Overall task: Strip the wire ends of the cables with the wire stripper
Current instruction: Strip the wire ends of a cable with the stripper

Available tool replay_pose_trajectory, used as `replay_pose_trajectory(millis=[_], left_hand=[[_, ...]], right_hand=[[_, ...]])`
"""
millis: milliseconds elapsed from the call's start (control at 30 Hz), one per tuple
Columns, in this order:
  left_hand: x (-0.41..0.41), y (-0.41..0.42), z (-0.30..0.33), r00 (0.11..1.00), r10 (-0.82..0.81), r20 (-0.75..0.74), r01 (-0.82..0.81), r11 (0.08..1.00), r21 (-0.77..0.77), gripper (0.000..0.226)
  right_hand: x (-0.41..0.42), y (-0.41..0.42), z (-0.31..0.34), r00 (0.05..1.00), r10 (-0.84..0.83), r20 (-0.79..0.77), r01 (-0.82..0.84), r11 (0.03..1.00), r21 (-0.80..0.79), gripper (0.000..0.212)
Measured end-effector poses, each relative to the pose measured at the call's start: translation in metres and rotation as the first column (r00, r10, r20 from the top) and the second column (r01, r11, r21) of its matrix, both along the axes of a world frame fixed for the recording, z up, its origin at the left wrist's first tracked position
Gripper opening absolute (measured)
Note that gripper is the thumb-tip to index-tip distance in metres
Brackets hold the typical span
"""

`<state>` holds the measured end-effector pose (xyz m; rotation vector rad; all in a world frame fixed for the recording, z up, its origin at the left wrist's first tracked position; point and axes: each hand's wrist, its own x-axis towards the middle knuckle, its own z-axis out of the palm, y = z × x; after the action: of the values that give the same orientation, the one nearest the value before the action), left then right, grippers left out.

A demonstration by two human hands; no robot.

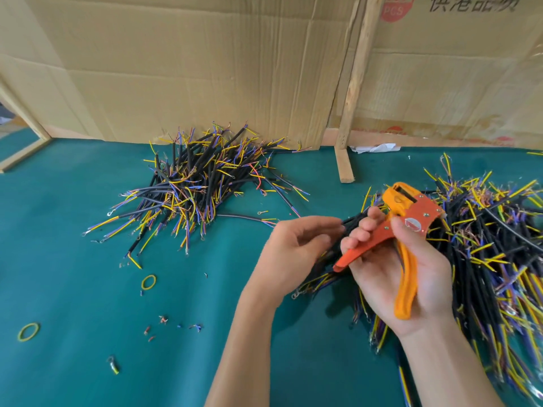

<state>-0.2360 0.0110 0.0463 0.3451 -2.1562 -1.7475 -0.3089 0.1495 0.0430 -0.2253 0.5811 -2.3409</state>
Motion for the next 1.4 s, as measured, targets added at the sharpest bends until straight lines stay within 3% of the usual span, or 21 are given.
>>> replay_pose_trajectory(millis=[33, 100, 167, 233, 333, 567, 667, 833, 1067, 1167, 1300, 1400], left_hand=[[-0.001, 0.003, 0.001, 1.000, -0.023, -0.006, 0.023, 1.000, -0.012, 0.035], [-0.002, 0.005, -0.001, 0.991, 0.135, -0.017, -0.136, 0.970, -0.201, 0.034], [-0.001, -0.003, -0.006, 0.923, 0.383, -0.031, -0.353, 0.812, -0.466, 0.033], [0.001, -0.013, -0.013, 0.866, 0.497, 0.049, -0.351, 0.675, -0.649, 0.039], [0.003, -0.018, -0.021, 0.790, 0.587, 0.177, -0.282, 0.605, -0.745, 0.046], [0.011, -0.034, -0.026, 0.760, 0.650, 0.014, -0.491, 0.588, -0.643, 0.018], [0.014, -0.036, -0.026, 0.777, 0.629, 0.022, -0.476, 0.611, -0.633, 0.018], [0.017, -0.041, -0.025, 0.796, 0.604, 0.032, -0.443, 0.618, -0.650, 0.043], [0.018, -0.042, -0.028, 0.705, 0.709, 0.009, -0.527, 0.533, -0.662, 0.017], [0.017, -0.038, -0.026, 0.709, 0.705, 0.018, -0.495, 0.515, -0.700, 0.013], [0.010, -0.029, -0.017, 0.784, 0.598, -0.169, -0.547, 0.535, -0.644, 0.008], [0.004, -0.019, -0.008, 0.777, 0.527, -0.346, -0.629, 0.613, -0.479, 0.008]], right_hand=[[-0.001, 0.002, 0.000, 0.999, 0.034, -0.019, -0.034, 0.999, -0.010, 0.025], [0.001, 0.003, 0.000, 0.991, 0.117, -0.064, -0.118, 0.993, -0.011, 0.035], [0.006, 0.002, 0.000, 0.981, 0.182, -0.071, -0.181, 0.983, 0.020, 0.054], [0.011, -0.001, 0.000, 0.978, 0.206, -0.033, -0.203, 0.977, 0.064, 0.063], [0.016, -0.007, 0.001, 0.984, 0.176, -0.002, -0.172, 0.967, 0.186, 0.051], [0.016, -0.007, -0.001, 0.992, 0.123, -0.011, -0.115, 0.953, 0.281, 0.049], [0.015, -0.007, -0.001, 0.991, 0.131, -0.017, -0.121, 0.953, 0.276, 0.044], [0.016, -0.008, 0.000, 0.992, 0.127, -0.015, -0.118, 0.951, 0.286, 0.044], [0.016, -0.008, 0.001, 0.992, 0.122, -0.011, -0.114, 0.951, 0.288, 0.046], [0.017, -0.007, 0.001, 0.991, 0.131, -0.027, -0.118, 0.951, 0.286, 0.044], [0.017, -0.005, 0.001, 0.981, 0.178, -0.075, -0.150, 0.945, 0.289, 0.049], [0.017, -0.003, 0.000, 0.974, 0.212, -0.085, -0.176, 0.934, 0.311, 0.052]])
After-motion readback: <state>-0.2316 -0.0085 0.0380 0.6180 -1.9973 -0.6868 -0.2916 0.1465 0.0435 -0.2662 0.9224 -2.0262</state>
